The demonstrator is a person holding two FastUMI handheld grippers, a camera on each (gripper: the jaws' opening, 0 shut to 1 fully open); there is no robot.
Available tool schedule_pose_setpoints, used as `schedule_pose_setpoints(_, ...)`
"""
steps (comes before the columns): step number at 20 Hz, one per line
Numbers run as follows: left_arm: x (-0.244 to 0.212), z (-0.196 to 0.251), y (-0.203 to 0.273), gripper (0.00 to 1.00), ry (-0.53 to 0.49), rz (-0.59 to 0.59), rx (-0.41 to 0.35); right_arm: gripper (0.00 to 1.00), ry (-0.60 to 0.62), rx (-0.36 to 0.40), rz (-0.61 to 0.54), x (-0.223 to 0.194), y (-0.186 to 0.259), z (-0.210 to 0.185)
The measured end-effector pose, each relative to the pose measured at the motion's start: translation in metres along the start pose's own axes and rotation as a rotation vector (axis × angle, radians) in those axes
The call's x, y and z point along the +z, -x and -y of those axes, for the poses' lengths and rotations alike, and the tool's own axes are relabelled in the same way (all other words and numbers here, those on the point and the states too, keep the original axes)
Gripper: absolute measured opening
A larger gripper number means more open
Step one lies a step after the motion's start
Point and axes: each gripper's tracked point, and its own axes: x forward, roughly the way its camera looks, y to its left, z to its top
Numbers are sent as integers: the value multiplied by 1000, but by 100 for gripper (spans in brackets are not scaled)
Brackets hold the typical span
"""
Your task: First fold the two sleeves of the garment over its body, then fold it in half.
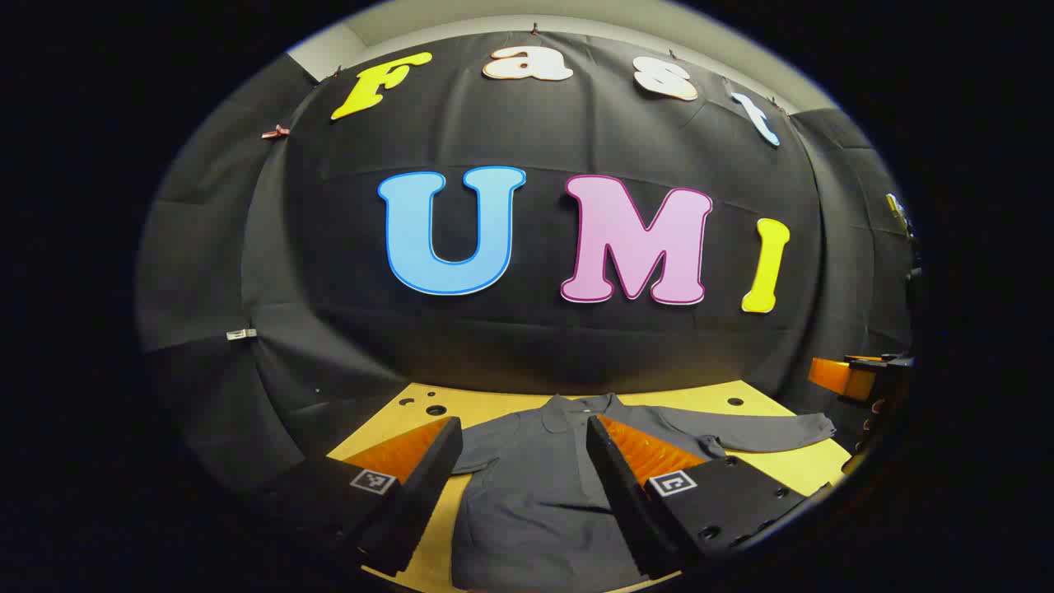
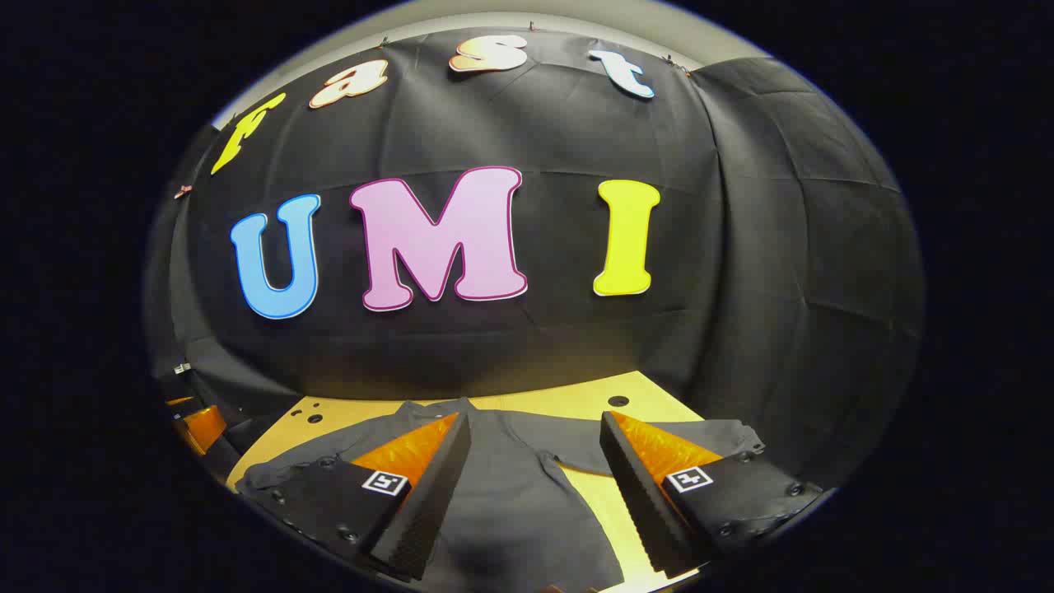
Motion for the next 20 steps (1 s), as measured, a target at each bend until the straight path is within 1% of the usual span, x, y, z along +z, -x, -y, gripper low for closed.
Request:
schedule_pose_setpoints(7,-6,9,-3,96,11,-19,0,97,31,25,-8,1,-4,2)
schedule_pose_setpoints(8,-5,9,-5,96,4,-19,4,98,37,23,-15,-1,-5,4)
schedule_pose_setpoints(10,-6,2,-8,96,0,-11,26,98,41,45,-31,-3,-8,1)
schedule_pose_setpoints(12,-8,-1,-11,96,22,-16,44,97,35,60,-51,-5,-12,1)
schedule_pose_setpoints(17,-12,0,-10,96,47,-34,67,98,23,50,-55,-4,-21,8)
schedule_pose_setpoints(20,-12,3,-12,96,39,-34,68,98,44,28,-102,-15,-27,21)
